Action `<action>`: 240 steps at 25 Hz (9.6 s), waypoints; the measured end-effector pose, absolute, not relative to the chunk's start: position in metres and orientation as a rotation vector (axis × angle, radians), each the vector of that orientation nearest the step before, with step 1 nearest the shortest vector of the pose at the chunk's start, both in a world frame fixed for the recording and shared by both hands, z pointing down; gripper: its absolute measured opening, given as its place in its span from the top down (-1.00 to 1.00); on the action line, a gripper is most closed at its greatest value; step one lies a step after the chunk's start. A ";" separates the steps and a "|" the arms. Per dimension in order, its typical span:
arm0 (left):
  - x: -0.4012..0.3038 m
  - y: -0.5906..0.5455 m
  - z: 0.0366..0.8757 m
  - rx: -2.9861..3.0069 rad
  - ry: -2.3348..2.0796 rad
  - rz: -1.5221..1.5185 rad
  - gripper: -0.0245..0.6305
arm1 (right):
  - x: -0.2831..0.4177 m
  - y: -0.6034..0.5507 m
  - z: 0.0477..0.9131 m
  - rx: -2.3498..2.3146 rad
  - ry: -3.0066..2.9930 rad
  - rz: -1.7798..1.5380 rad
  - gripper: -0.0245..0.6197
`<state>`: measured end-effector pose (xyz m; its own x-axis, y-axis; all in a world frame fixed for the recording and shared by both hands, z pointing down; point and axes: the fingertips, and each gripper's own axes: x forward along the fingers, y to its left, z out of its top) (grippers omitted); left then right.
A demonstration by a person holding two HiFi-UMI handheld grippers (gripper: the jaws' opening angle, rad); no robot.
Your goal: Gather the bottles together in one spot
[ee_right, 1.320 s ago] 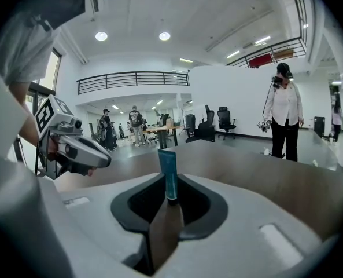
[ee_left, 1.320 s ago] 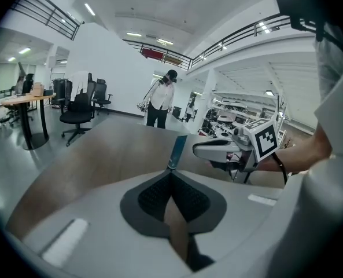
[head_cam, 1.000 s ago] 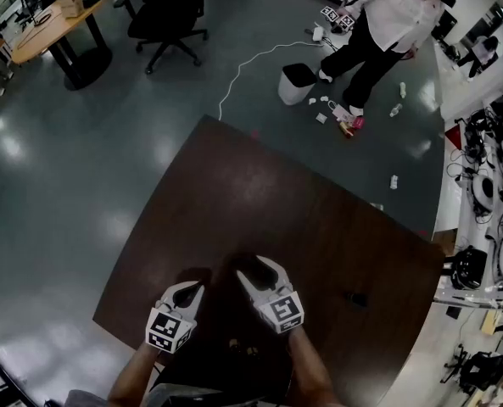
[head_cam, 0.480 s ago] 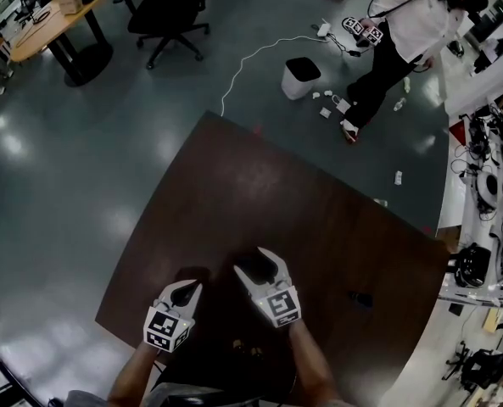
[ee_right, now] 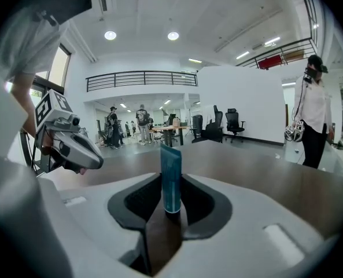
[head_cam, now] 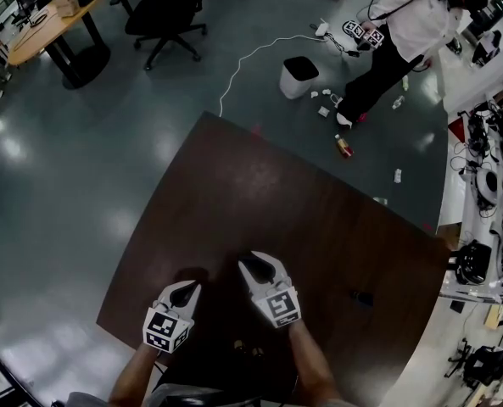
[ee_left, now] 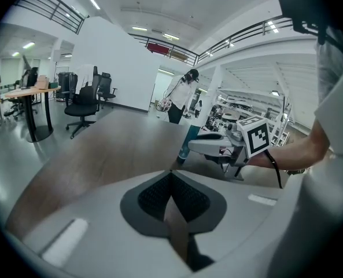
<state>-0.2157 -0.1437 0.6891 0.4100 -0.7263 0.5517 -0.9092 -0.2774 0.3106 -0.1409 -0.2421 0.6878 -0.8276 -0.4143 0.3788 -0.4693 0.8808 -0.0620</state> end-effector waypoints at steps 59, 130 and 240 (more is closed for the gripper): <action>-0.119 -0.073 0.592 2.489 -1.214 0.371 0.92 | 0.054 -0.072 0.593 1.301 -2.550 0.173 0.60; -0.125 -0.002 0.649 2.490 -1.199 0.389 0.93 | 0.044 0.024 0.696 1.346 -2.511 0.374 0.21; 0.112 -0.082 0.598 2.394 -1.355 0.323 0.92 | 0.235 -0.167 0.642 1.313 -2.592 0.314 0.66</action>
<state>0.1121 -0.0817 0.5982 0.5114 -0.7744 0.3726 -0.8592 -0.4691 0.2042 0.2345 -0.1668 0.6417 -0.5772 -0.7641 0.2881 -0.8108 0.5783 -0.0908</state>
